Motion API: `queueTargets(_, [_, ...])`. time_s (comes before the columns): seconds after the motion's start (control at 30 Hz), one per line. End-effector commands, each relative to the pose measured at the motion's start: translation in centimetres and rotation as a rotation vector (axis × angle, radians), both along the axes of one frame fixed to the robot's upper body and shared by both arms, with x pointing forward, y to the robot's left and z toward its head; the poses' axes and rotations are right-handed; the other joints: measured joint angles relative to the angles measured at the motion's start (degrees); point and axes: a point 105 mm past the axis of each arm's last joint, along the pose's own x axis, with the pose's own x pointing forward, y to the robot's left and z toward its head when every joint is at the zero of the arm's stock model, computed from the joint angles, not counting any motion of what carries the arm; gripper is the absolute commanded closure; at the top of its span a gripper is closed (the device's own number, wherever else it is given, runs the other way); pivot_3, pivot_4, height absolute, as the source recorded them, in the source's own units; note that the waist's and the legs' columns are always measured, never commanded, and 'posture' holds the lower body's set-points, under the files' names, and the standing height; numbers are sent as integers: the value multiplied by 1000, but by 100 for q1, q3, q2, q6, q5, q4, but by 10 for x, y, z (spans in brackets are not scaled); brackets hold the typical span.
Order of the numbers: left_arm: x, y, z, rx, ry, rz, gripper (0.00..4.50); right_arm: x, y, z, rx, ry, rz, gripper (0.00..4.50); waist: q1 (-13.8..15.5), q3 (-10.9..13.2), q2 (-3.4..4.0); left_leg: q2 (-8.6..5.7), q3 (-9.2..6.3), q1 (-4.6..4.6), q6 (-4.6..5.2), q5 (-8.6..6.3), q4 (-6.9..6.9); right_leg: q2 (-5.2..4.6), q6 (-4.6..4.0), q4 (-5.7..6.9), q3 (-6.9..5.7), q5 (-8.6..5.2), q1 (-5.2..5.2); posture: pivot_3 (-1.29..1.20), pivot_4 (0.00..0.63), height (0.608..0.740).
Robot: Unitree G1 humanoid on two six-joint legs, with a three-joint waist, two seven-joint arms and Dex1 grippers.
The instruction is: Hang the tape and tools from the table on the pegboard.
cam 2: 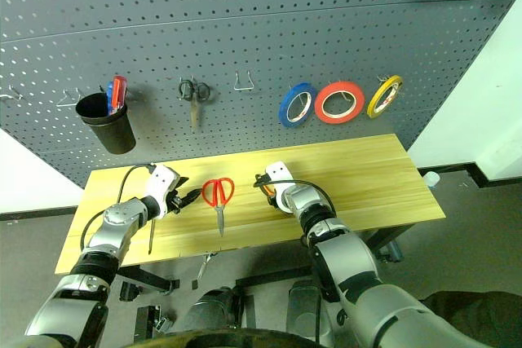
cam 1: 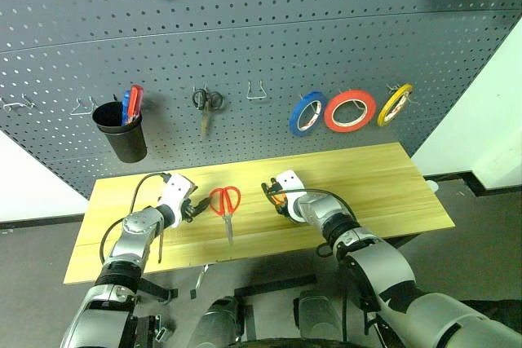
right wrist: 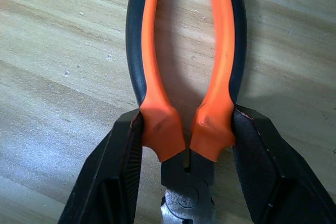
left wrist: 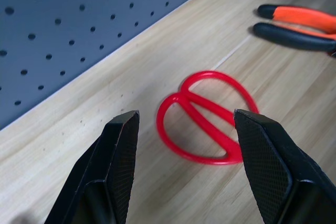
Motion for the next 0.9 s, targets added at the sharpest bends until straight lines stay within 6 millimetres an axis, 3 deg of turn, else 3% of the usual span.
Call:
queueTargets(0.03, [-3,4,50,-194,-237,5,1506,19,21,54,-11,-374,293,2413,7,0,1,-2,0,-1,0,0,-3,-1,0,-1,0,0,-2,-99,57,728])
queueTargets(0.1, [-11,12,72,-269,-380,31,1506,7,34,81,-8,-574,496,2413,21,1,2,-4,1,-10,-1,0,-5,-8,1,-4,0,-1,-11,-98,58,728])
queueTargets(0.23, [-22,22,91,-337,-534,83,1506,-18,48,128,56,-844,731,2413,28,0,0,-5,0,-9,-4,0,-3,-6,2,-6,-1,-1,-8,-97,57,728])
queueTargets(0.3, [-25,25,99,-365,-598,107,1506,-27,53,144,83,-926,802,2413,39,-1,-1,-5,1,3,-14,-6,0,-7,3,-7,0,-1,6,-94,57,728])
queueTargets(0.37, [-25,34,110,-383,-705,177,1506,-28,61,176,148,-1050,813,2413,72,-6,-10,-4,0,4,-14,-6,2,-6,2,-8,-1,-1,11,-92,57,728])
queueTargets(0.5, [-18,36,130,-418,-850,247,1506,-5,70,254,227,-1331,678,2413,94,-3,-15,-6,-2,1,-6,1,9,-7,0,-9,-2,0,11,-89,55,728])
queueTargets(0.67, [-8,23,139,-435,-919,272,1506,31,68,312,253,-1516,458,2413,93,-15,-30,-8,-11,2,-8,6,6,-2,-3,-8,-4,3,12,-73,54,728])
queueTargets(0.9, [-3,-5,142,-473,-945,252,1506,65,61,327,274,-1503,291,2413,84,-16,-33,-13,-17,1,-8,9,-20,4,-6,-13,-3,3,8,-22,63,728])
